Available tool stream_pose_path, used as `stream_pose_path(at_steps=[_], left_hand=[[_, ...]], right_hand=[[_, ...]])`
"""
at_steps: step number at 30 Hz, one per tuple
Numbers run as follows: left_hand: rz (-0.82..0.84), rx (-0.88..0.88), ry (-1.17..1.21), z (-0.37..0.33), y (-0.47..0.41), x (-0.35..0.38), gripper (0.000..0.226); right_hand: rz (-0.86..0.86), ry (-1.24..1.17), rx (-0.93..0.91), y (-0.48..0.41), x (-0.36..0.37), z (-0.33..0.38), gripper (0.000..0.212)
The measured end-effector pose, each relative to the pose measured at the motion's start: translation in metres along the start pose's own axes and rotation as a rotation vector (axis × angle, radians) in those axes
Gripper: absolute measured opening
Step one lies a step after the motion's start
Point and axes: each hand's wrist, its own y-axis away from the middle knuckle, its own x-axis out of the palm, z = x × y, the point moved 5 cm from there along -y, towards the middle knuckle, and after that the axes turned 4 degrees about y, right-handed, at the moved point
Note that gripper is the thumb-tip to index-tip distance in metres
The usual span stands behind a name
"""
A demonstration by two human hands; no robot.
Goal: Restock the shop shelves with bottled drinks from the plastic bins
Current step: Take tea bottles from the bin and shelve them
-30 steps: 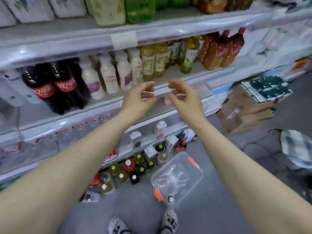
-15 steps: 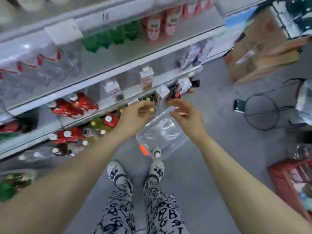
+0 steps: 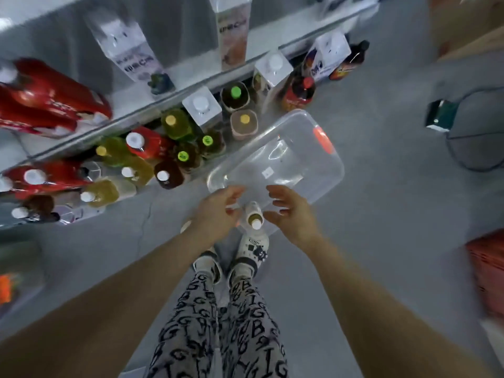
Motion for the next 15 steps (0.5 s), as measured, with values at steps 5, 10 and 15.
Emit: stream_pose_path(at_steps=[5, 10, 15], left_hand=[[0.081, -0.066, -0.065, 0.071, -0.051, 0.038, 0.053], [0.128, -0.098, -0.101, 0.117, -0.092, 0.062, 0.055], [0.154, -0.124, -0.136, 0.15, -0.133, 0.082, 0.054]], right_hand=[[0.112, 0.074, 0.075, -0.045, 0.048, -0.072, 0.062], [0.246, 0.184, 0.175, -0.073, 0.079, -0.129, 0.078], [0.262, 0.263, 0.213, -0.095, 0.104, -0.173, 0.086]])
